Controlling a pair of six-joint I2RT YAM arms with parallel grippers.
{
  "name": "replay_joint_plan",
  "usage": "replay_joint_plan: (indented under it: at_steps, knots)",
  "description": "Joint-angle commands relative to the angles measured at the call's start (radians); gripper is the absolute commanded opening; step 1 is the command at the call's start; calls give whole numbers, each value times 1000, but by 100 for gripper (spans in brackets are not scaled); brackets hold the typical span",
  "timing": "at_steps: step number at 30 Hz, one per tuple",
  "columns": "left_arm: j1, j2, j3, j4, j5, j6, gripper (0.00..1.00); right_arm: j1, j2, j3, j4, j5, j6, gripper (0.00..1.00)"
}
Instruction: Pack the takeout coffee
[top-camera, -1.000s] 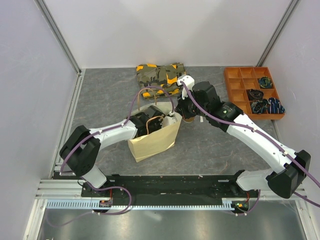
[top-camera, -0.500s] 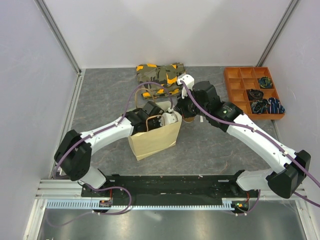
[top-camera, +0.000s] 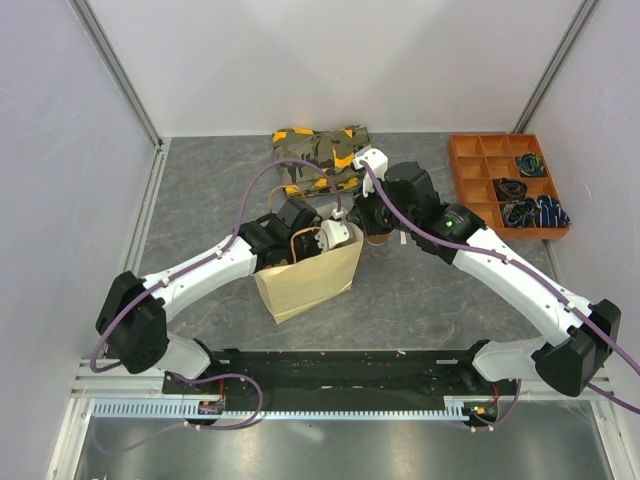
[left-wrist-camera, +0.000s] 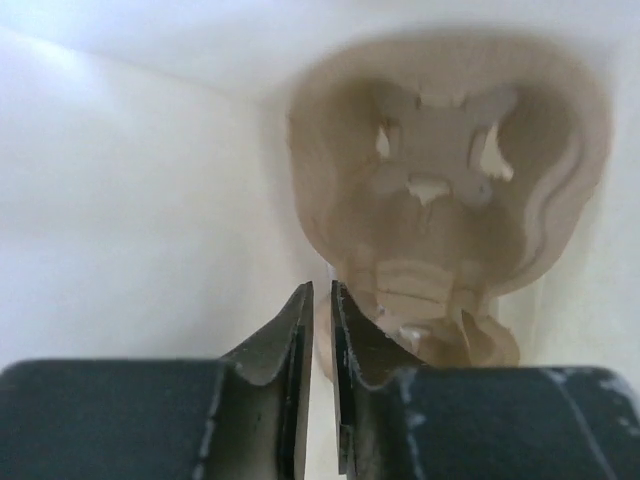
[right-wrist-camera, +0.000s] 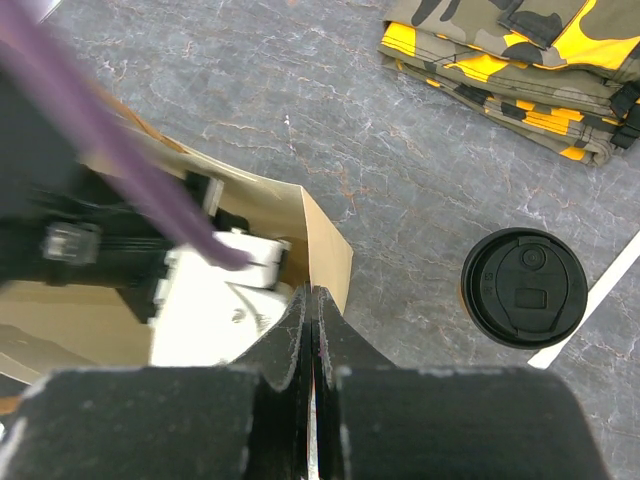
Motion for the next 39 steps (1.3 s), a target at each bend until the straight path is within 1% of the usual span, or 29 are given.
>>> replay_joint_plan:
  at_steps: [1, 3, 8, 13, 16, 18, 19, 20, 22, 23, 26, 31, 32, 34, 35, 37, 38, 39]
  knots:
    - [-4, 54, -25, -76, -36, 22, 15, 6, 5, 12, 24, -5, 2, 0]
    - [-2, 83, -52, -66, -52, 30, 12, 6, 4, 12, 25, 0, 1, 0]
    - [-4, 160, -115, -36, -117, 59, 11, 5, -2, 10, 21, 6, 1, 0]
    - [-4, 239, -117, -36, -135, 66, 11, 6, -9, 6, 19, 6, -1, 0]
    - [-2, 244, -97, -45, -137, 65, 11, 6, -18, 3, 19, 6, -1, 0]
    - [-2, 224, -80, -49, -128, 60, 13, 6, -19, -3, 19, 6, -5, 0]
    - [-2, 197, -59, -55, -117, 51, 14, 5, -24, -5, 19, 4, -7, 0]
    - [-5, 180, -45, -59, -108, 47, 18, 6, -25, -6, 19, 1, -8, 0]
    - [-10, 154, 2, -84, -89, 34, 20, 6, -25, -12, 24, -3, -8, 0]
    - [-13, 123, 16, -90, -86, 33, 26, 5, -25, -16, 24, -3, -8, 0]
    - [-19, 69, 46, -90, -60, 28, 36, 5, -24, -22, 31, -3, -8, 0]
    - [-28, -3, 84, -88, -34, 16, 46, 5, -21, -26, 39, -3, -4, 0]
    - [-28, -7, 92, -85, -39, 13, 50, 5, -19, -26, 41, -3, -2, 0]
    - [-28, -30, 115, -73, -43, 1, 55, 6, -18, -28, 41, 0, -2, 0]
    - [-28, -40, 118, -59, -46, -6, 65, 6, -16, -28, 42, 1, -4, 0]
    - [-25, -84, 130, -10, -42, -16, 73, 5, -16, -28, 44, 4, -5, 0]
    - [-25, -101, 135, 6, -37, -22, 79, 5, -16, -25, 47, 6, -7, 0]
    - [-24, -119, 150, 40, -25, -29, 81, 5, -15, -23, 47, 6, -5, 0]
